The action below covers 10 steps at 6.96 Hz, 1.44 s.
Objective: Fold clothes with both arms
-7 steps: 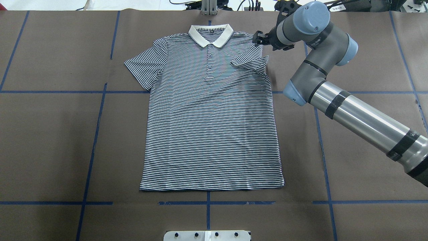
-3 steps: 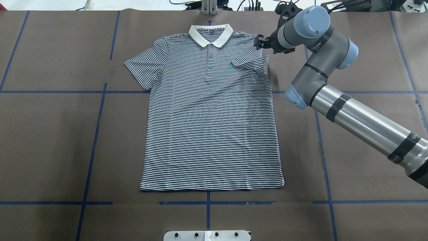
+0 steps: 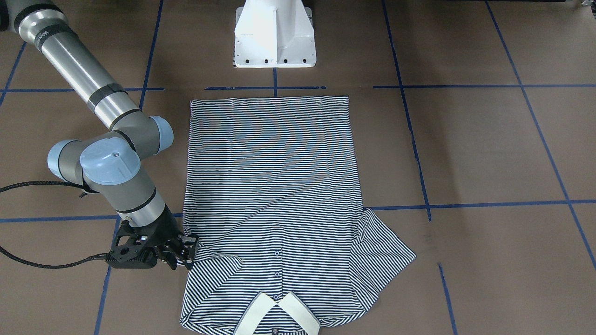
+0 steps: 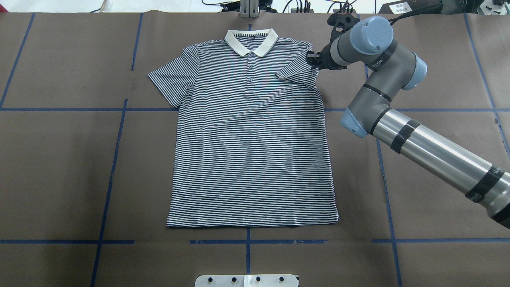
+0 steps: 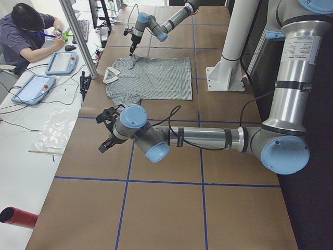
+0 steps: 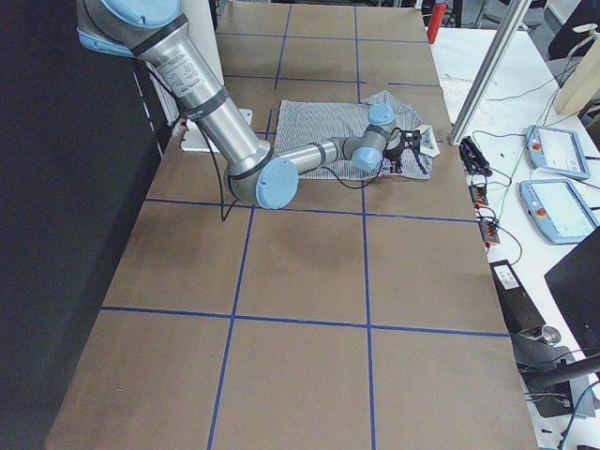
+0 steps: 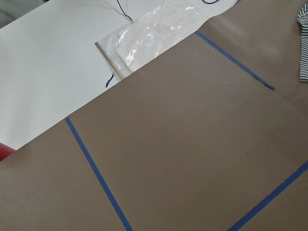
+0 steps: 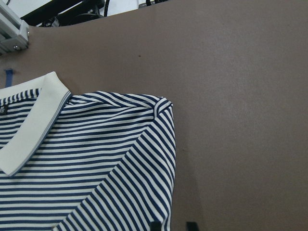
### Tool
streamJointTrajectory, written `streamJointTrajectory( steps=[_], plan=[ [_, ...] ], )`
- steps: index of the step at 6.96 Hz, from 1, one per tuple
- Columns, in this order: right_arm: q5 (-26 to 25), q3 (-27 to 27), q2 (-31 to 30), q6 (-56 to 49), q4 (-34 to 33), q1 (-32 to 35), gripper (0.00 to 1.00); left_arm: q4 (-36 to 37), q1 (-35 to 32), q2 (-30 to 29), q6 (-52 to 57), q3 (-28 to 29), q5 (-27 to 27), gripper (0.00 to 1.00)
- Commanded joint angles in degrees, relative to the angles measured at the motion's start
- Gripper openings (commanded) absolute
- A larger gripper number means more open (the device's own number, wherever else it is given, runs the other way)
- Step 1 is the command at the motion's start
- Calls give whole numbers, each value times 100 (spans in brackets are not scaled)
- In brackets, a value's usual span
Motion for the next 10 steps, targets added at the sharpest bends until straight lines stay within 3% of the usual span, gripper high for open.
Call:
streamJointTrajectory(
  steps=[1, 3, 7, 8, 9, 10],
  plan=[
    [9, 344, -242, -7, -90, -1, 3, -3, -3, 15, 3, -4, -3, 100],
    [-35, 846, -261, 45, -529, -132, 4, -3, 5, 15, 3, -4, -3, 100],
    [-694, 1014, -279, 222, -530, -606, 9, -3, -3, 42, 12, 5, 6, 100],
    [-816, 1050, -322, 204, -530, -668, 28, -3, -3, 42, 12, 22, -3, 100],
    [-1018, 1050, -349, 143, -522, -782, 71, -3, -3, 42, 3, 22, 6, 100],
    [-1350, 1111, -340, 134, -522, -974, 100, -3, -3, 42, 3, 22, -3, 100]
  ],
)
